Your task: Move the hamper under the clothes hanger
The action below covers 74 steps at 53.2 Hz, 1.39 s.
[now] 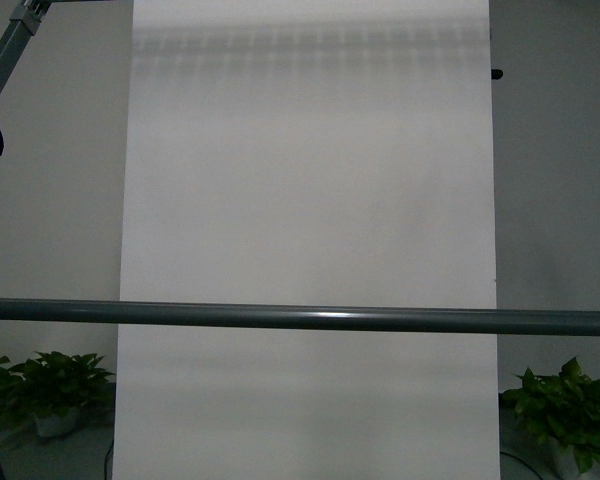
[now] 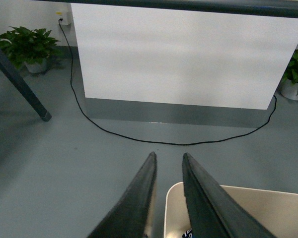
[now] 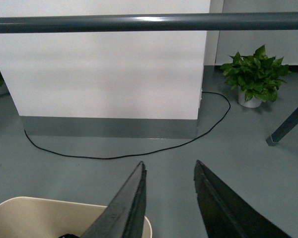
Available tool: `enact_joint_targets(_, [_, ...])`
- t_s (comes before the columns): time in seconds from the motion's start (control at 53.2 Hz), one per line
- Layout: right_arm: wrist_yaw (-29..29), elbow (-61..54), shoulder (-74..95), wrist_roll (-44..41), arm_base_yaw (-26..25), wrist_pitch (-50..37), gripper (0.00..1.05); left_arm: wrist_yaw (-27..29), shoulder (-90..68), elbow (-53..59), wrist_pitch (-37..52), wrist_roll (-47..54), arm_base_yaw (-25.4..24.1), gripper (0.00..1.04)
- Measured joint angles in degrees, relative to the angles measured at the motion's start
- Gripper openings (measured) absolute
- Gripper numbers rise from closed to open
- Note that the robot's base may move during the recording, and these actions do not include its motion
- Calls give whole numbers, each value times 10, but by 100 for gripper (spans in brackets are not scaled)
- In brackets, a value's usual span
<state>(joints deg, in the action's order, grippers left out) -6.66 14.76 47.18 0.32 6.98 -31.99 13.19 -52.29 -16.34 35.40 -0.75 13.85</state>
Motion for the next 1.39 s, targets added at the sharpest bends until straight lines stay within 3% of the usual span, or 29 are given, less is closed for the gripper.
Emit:
enact_joint_targets(0.075, [8,-20,-20,-1,-8,0,18,-16,26,26,0,0,-18,3])
enact_joint_targets(0.188, [16,-43,-44,-1,-17,2,2,-33,55,50,-2,0,-36,4])
enact_joint_targets(0.263, [59,-61,-71,-3,-48,9,2,-47,80,68,-9,1,-49,4])
enact_joint_targets(0.338, [63,-75,-93,-2,-65,17,2,-58,105,83,-18,2,-61,4])
enact_joint_targets(0.564, [66,-99,-139,-2,-68,41,2,-82,157,109,-45,2,-83,4])
enact_joint_targets(0.639, [66,-105,-158,-3,-69,53,2,-125,179,117,-59,4,-118,4])
enact_joint_targets(0.733, [66,-113,-182,-2,-69,68,2,-128,205,125,-76,4,-136,4])
enact_joint_targets(1.109, [67,-145,-249,-3,-69,99,2,-131,276,154,-108,4,-137,4])
enact_joint_targets(1.391, [67,-145,-318,-3,-69,164,2,-132,352,154,-180,4,-137,4])
